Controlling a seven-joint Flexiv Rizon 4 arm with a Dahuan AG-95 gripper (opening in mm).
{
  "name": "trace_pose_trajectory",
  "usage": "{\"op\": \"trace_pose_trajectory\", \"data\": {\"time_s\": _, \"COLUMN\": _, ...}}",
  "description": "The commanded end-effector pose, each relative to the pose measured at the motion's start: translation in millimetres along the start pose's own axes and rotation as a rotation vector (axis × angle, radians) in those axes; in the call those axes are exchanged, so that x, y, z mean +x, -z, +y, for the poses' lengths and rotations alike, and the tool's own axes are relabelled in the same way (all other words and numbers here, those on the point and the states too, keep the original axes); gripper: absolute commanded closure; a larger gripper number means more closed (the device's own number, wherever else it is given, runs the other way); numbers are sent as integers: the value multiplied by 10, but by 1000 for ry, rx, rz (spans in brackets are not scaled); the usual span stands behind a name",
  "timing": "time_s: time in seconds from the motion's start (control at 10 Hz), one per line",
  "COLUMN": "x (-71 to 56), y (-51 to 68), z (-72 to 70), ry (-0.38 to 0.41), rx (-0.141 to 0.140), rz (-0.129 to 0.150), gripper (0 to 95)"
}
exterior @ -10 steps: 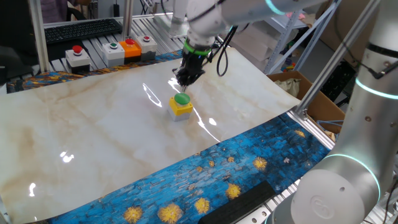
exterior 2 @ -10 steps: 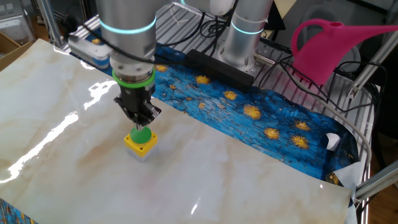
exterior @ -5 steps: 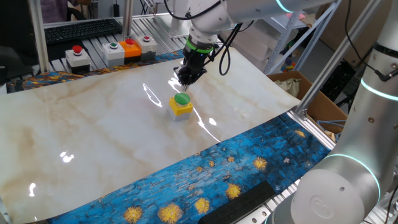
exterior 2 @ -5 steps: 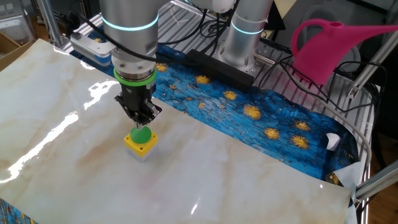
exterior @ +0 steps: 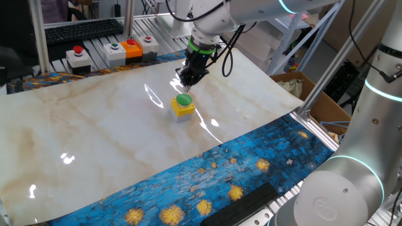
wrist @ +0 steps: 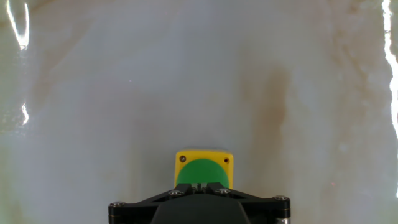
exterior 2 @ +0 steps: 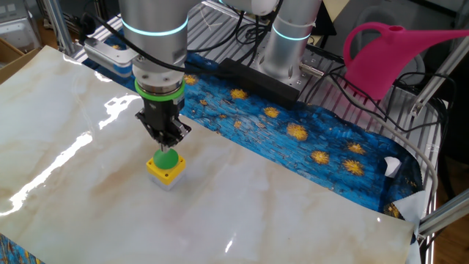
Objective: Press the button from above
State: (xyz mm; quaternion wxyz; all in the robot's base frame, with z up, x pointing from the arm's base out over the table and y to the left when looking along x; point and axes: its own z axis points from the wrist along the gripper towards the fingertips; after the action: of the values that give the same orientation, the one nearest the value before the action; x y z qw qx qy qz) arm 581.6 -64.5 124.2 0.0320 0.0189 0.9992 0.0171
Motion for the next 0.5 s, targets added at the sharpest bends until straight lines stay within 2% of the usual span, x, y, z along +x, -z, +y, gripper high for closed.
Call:
{"op": "trace_pose_trajectory", "data": {"time_s": 0.1, "x": -3, "y": 7, "z": 1, "ry": 2, "rx": -1, "rz": -9, "gripper": 950}}
{"op": "trace_pose_trajectory", "data": {"time_s": 0.3, "x": -3, "y": 8, "z": 2, "ry": 8, "rx": 6, "rz": -13, "gripper": 950}}
{"op": "trace_pose_trajectory", "data": {"time_s": 0.4, "x": -3, "y": 9, "z": 6, "ry": 42, "rx": 72, "rz": -15, "gripper": 950}}
{"op": "trace_pose_trajectory", "data": {"time_s": 0.5, "x": -2, "y": 9, "z": 9, "ry": 69, "rx": 157, "rz": -15, "gripper": 950}}
